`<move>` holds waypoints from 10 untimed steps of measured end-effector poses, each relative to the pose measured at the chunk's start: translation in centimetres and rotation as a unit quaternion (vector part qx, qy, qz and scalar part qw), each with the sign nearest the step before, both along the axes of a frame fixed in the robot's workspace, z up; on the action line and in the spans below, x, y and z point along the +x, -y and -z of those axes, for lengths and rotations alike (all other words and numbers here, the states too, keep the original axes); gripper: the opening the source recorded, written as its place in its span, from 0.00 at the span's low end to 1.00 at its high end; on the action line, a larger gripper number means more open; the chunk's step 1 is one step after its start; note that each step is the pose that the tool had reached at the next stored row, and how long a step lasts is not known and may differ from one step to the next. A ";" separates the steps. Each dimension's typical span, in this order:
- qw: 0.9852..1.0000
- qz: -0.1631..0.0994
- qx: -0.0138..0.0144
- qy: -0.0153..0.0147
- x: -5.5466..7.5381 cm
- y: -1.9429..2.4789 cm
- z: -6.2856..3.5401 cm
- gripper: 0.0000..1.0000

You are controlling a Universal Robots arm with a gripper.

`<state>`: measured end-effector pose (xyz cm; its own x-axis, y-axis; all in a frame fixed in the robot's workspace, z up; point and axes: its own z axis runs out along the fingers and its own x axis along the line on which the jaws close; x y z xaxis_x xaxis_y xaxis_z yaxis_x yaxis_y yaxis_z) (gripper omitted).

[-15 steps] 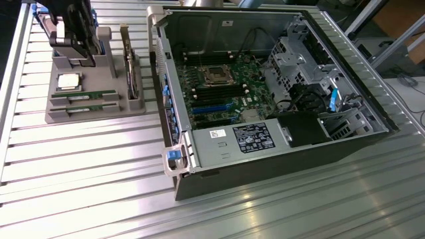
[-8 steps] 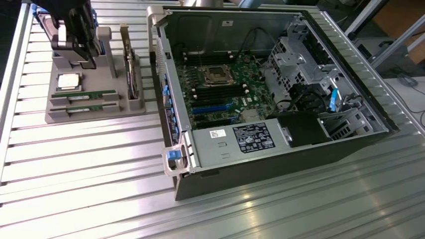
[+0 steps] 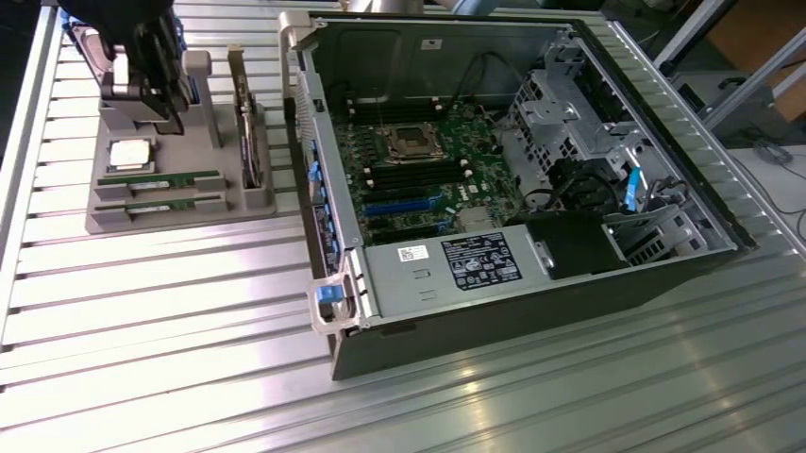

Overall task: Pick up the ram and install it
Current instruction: 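Pick up the ram and move it above insertion slot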

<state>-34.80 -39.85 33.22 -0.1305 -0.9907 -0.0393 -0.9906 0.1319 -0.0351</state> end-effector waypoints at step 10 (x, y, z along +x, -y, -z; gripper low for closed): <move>1.000 0.000 0.000 0.000 0.0 0.00 0.66 0.36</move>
<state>-34.80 -39.85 32.56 -0.1305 -0.9907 -0.0393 -0.9906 0.1319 -0.0351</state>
